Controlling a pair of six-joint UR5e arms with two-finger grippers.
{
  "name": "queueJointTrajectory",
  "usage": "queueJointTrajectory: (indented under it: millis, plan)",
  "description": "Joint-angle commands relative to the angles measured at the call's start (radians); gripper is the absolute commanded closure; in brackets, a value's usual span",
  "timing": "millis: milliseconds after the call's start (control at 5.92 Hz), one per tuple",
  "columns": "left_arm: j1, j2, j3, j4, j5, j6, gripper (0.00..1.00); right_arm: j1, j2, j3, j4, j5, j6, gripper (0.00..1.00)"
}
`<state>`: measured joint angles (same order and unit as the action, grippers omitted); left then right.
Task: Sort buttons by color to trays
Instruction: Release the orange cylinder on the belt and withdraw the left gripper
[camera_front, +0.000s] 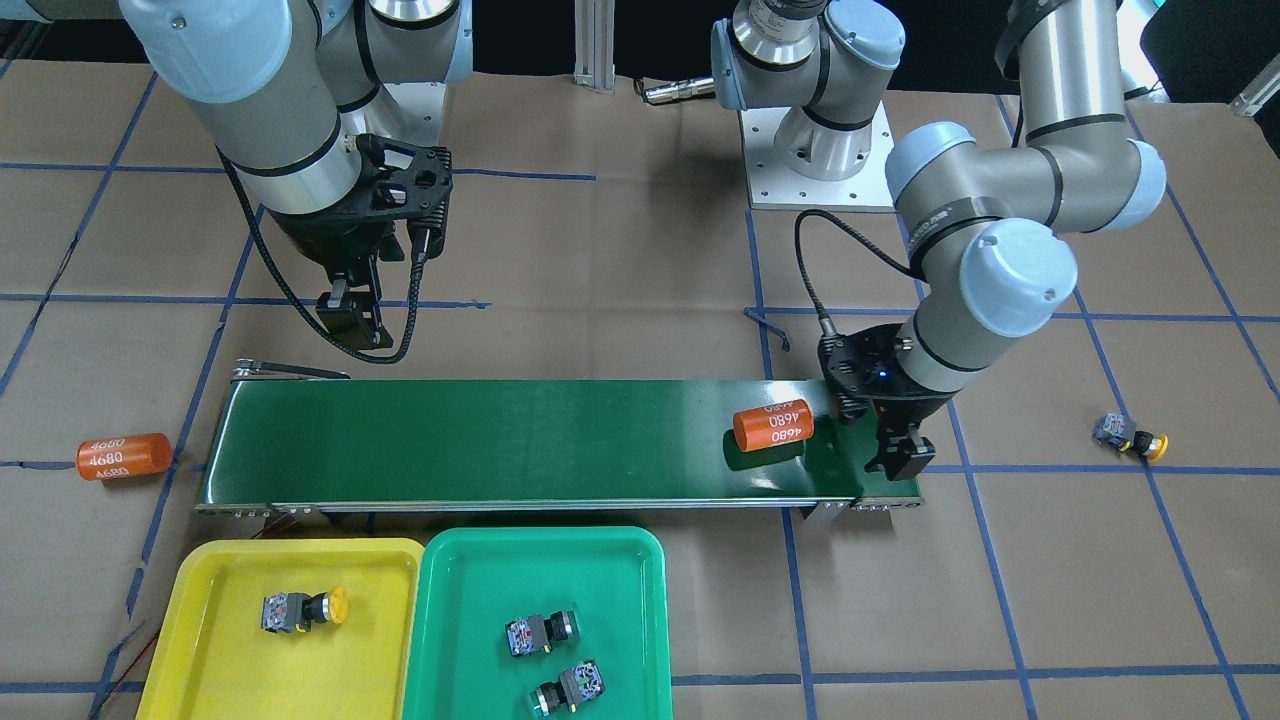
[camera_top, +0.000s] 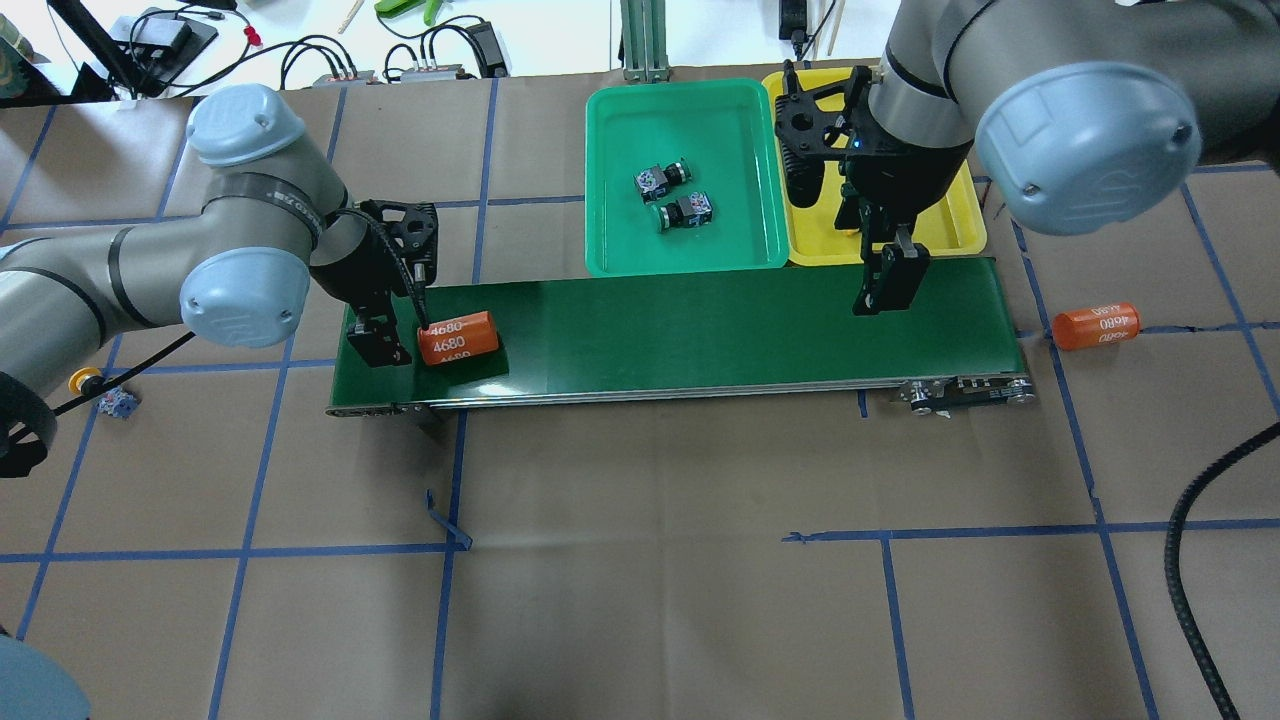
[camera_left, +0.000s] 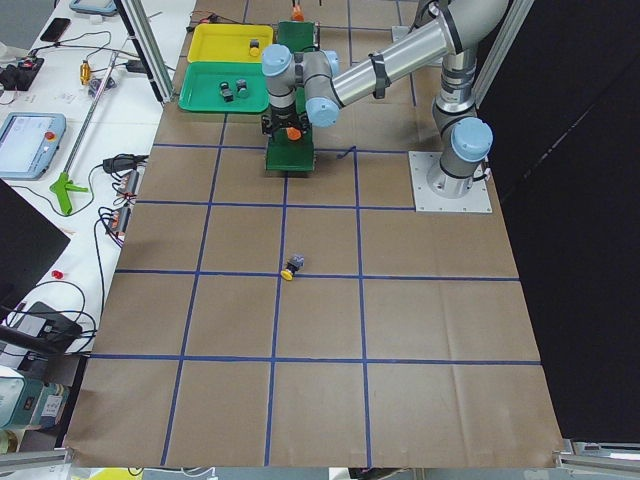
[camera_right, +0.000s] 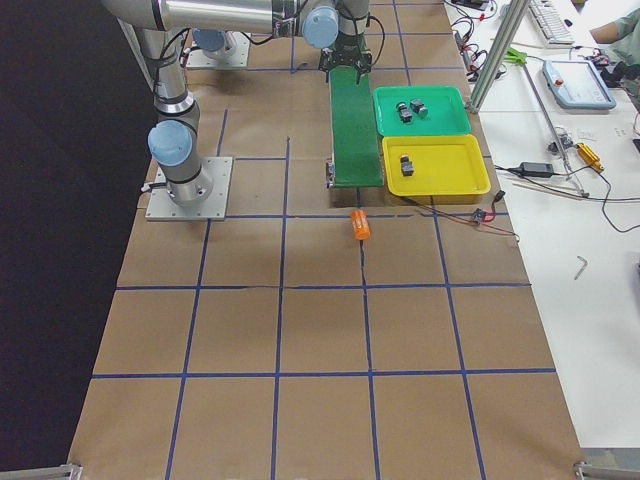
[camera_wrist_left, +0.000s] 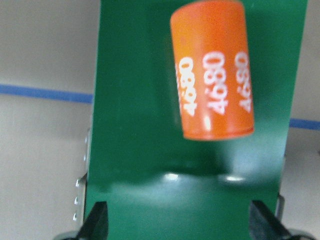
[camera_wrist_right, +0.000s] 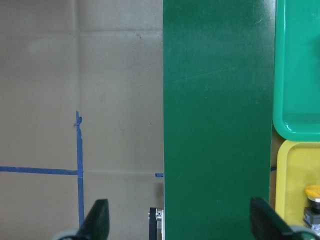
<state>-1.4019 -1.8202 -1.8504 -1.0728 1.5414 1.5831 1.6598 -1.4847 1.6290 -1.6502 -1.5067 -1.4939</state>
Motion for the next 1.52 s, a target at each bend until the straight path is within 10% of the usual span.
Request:
queueJointTrajectory:
  millis: [0,1351]
  plan:
    - [0.140,0.030,0.007,-0.003,0.108,0.081,0.02,0.001,0.000,0.005,0.000,0.003,0.000,0.00]
    - [0.586,-0.175,-0.010,0.231,0.059,1.097,0.02,0.003,0.012,0.025,-0.049,0.003,-0.011,0.00]
